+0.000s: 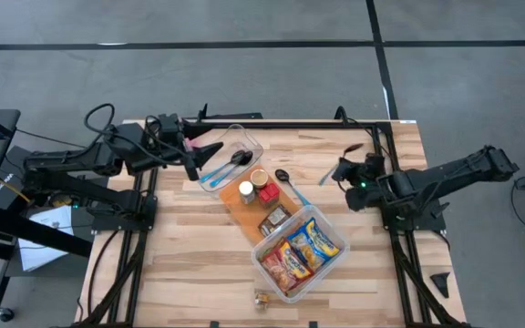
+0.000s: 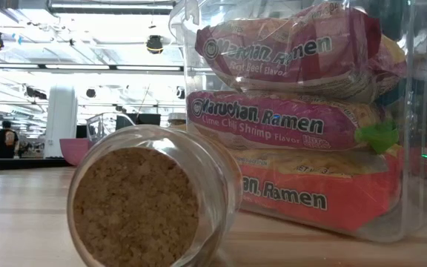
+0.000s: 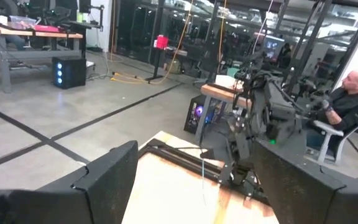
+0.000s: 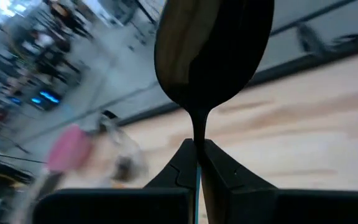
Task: Pick & Place Food Item
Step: Put the blue spoon into the top transparent bin
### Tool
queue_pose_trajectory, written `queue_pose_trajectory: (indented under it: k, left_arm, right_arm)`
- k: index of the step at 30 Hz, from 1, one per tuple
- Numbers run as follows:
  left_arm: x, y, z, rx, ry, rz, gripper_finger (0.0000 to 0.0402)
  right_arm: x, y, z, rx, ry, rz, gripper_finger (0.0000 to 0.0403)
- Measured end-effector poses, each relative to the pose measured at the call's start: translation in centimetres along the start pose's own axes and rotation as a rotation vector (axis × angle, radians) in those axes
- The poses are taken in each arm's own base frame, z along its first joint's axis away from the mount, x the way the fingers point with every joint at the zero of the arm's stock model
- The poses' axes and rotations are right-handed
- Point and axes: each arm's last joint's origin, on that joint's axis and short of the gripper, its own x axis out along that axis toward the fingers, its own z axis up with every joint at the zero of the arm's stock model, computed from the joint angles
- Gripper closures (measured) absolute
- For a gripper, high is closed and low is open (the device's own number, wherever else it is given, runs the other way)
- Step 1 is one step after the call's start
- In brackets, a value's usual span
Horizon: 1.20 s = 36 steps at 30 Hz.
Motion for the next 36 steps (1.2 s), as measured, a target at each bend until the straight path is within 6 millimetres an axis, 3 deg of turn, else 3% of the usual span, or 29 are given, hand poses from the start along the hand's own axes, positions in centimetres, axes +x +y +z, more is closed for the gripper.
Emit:
queue_pose_trajectory:
  k: [6, 10, 18, 30, 36]
  left_arm:
    - [0.4, -0.2, -0.2, 0.004, 0.007, 0.002, 0.0092]
    - [0.4, -0.1, -0.2, 0.005, 0.01, 0.002, 0.0092]
    - [0.4, -0.2, -0.3, 0.004, 0.011, -0.001, 0.0092]
    - [0.3, -0.4, -0.3, 0.005, 0.015, -0.013, 0.0092]
    - [1.8, -1.4, -1.4, 0.098, 0.055, -0.072, 0.0092]
  right_arm:
    - [0.8, 4.2, 1.5, 0.026, -0.081, 0.181, 0.0403]
    - [1.3, 5.8, 3.2, 0.005, -0.138, 0.266, 0.0403]
    - [2.8, 6.0, 4.6, 0.014, -0.143, 0.306, 0.0403]
    - [2.9, 6.0, 4.7, -0.003, -0.134, 0.318, 0.0403]
    - [2.4, 7.1, 5.3, 0.024, -0.121, 0.483, 0.0403]
